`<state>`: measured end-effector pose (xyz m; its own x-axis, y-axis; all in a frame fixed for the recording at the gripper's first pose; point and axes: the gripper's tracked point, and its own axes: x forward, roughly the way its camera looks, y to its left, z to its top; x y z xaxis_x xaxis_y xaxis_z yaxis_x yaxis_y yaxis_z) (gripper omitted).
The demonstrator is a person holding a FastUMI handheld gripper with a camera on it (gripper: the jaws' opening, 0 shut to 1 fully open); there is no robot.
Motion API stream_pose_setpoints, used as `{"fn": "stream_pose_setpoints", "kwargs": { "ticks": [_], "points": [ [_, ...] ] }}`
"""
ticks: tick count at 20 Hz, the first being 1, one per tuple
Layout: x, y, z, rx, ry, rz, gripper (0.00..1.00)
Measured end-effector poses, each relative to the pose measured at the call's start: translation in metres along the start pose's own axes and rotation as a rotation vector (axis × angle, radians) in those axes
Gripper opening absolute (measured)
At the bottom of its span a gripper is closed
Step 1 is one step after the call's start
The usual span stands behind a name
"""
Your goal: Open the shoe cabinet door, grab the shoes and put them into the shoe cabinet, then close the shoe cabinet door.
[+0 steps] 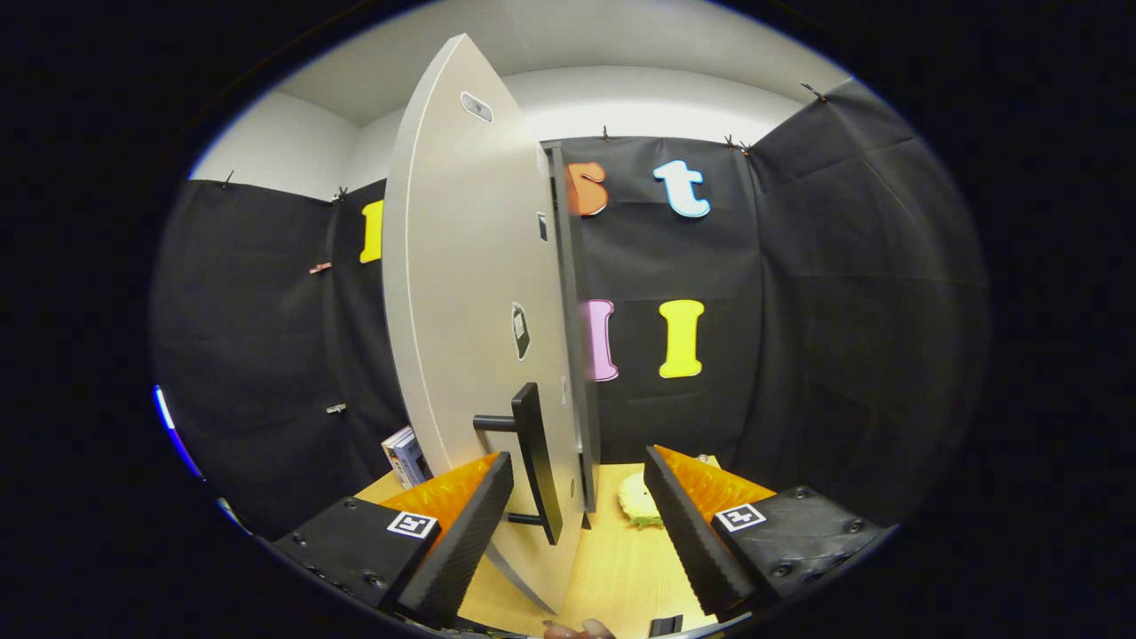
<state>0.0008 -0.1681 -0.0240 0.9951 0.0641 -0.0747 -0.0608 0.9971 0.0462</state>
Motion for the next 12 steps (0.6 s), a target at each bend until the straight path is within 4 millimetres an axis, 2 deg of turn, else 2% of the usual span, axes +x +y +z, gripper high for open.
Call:
{"fn": "stream_pose_setpoints", "kwargs": {
  "ticks": [6, 11, 12],
  "points": [
    [0.017, 0.059, -0.012, 0.038, 0.004, 0.067, 0.98],
    [0.038, 0.107, -0.016, 0.046, -0.014, -0.001, 0.98],
    [0.048, 0.115, -0.014, 0.048, -0.017, -0.015, 0.98]
  ]
}}
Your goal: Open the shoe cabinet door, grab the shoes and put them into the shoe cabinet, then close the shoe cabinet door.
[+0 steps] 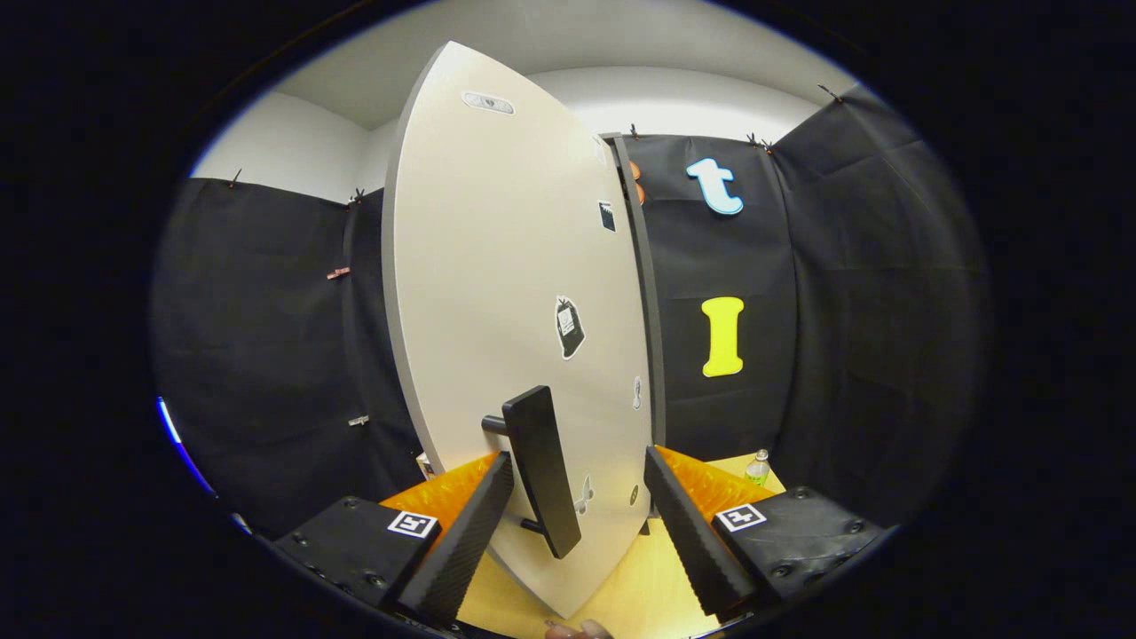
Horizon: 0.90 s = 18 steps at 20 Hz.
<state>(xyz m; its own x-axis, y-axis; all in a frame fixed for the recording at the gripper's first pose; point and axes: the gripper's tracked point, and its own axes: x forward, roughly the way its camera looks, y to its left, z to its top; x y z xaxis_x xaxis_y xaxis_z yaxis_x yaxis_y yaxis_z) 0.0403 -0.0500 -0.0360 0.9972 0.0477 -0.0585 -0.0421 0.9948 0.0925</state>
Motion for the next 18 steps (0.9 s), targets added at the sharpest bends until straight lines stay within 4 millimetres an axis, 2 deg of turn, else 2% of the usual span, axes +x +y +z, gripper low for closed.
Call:
{"fn": "stream_pose_setpoints", "kwargs": {
  "ticks": [6, 11, 15, 18],
  "points": [
    [0.028, 0.066, -0.014, -0.030, 0.006, -0.024, 0.98],
    [0.048, 0.114, -0.013, -0.044, -0.006, -0.009, 0.98],
    [0.055, 0.136, -0.016, -0.062, -0.007, -0.004, 0.98],
    [0.059, 0.144, -0.017, -0.070, -0.006, -0.011, 0.98]
  ]
}}
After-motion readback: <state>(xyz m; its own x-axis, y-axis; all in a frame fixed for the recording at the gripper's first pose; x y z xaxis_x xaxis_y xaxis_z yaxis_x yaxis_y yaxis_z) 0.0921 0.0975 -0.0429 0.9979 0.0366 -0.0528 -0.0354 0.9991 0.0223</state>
